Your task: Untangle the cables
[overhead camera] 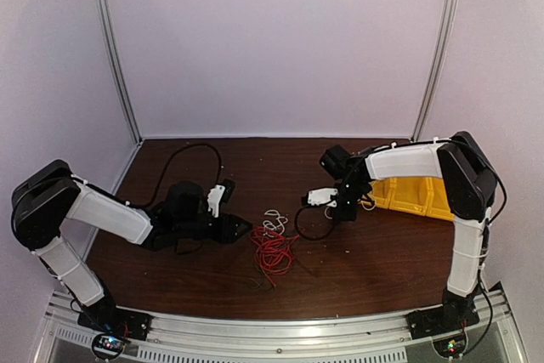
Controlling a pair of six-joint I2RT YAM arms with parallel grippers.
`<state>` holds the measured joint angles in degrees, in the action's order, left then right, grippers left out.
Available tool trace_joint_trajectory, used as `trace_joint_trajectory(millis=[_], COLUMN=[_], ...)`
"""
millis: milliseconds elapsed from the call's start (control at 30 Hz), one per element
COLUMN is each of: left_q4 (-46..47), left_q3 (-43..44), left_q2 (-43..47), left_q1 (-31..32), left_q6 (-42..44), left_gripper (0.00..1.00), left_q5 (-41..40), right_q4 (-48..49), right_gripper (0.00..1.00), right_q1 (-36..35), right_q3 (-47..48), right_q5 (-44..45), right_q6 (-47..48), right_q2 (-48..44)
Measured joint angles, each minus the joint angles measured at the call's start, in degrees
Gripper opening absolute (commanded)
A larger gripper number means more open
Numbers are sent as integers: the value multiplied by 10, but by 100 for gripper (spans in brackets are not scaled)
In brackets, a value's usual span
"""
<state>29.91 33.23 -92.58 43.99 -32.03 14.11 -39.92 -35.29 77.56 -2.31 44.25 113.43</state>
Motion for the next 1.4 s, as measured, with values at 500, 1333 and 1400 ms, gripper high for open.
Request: trace_joint_trajectory(millis=[500, 1333, 1400], left_q4=[3, 6, 5], left_q3=[0, 0, 0], left_q2=[-3, -18, -18], left_q1=[0, 0, 0], left_q6=[0, 0, 0], left_gripper=[50, 50, 50], left_q5=[-2, 1, 1], right_q4=[52, 57, 56], right_gripper=[0, 0, 3], right_q1=[20, 175, 183], right_q3=[-2, 55, 54], right_q5=[69, 10, -3], right_q6=[-12, -60, -68], right_q2=[-105, -45, -37])
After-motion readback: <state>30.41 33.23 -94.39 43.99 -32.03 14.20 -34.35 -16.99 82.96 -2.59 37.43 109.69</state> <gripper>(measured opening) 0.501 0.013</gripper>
